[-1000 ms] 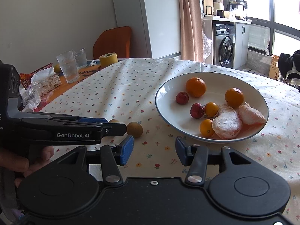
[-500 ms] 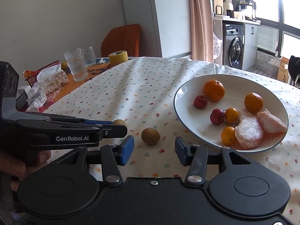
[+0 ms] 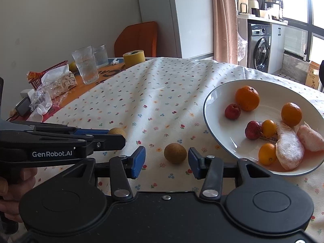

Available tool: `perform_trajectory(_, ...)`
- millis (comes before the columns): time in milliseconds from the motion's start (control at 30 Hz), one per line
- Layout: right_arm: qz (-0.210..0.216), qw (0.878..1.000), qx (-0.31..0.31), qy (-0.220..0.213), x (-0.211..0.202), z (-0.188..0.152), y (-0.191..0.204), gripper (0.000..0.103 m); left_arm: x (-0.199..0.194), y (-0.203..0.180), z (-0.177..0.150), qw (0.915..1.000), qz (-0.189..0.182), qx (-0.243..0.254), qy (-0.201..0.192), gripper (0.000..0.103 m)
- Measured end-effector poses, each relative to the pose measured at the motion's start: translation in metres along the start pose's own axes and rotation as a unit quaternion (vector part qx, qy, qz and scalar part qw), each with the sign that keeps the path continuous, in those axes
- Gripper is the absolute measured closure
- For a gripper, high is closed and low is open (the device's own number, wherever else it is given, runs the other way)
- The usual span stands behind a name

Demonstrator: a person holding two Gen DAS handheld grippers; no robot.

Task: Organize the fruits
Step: 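Grasp one brown kiwi with the left gripper while the right gripper grasps the other kiwi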

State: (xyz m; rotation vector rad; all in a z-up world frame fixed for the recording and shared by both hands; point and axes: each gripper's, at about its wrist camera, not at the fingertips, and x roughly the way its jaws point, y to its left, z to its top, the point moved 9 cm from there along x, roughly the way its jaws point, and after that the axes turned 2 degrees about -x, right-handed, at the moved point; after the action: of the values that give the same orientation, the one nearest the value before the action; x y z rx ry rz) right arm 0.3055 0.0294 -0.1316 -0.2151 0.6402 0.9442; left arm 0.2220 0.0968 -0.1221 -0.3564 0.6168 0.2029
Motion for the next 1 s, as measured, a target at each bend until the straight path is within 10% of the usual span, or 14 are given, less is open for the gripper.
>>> perform_trajectory(167, -0.002, 1.000, 0.001, 0.026, 0.009, -0.006, 0.002, 0.103, -0.003, 0.000, -0.001, 1.0000, 0.001, 0.000, -0.001, 0.080)
perform_trajectory(767, -0.015, 1.000, 0.000, 0.003, -0.013, -0.005, -0.006, 0.103, -0.011, -0.011, -0.002, 0.9999, 0.000, 0.009, -0.007, 0.080)
perform_trajectory(833, -0.014, 1.000, 0.006, 0.009, -0.009, -0.006, -0.007, 0.096, -0.010, -0.010, -0.003, 1.0000, 0.000, 0.008, -0.006, 0.080)
perform_trajectory(900, -0.018, 1.000, 0.006, 0.008, -0.007, -0.005, -0.007, 0.065, -0.008, -0.008, -0.003, 1.0000, 0.001, 0.005, -0.004, 0.080)
perform_trajectory(1000, -0.015, 1.000, 0.000, 0.009, -0.002, -0.004, -0.004, 0.059, -0.005, -0.002, -0.004, 1.0000, 0.004, 0.002, -0.002, 0.080)
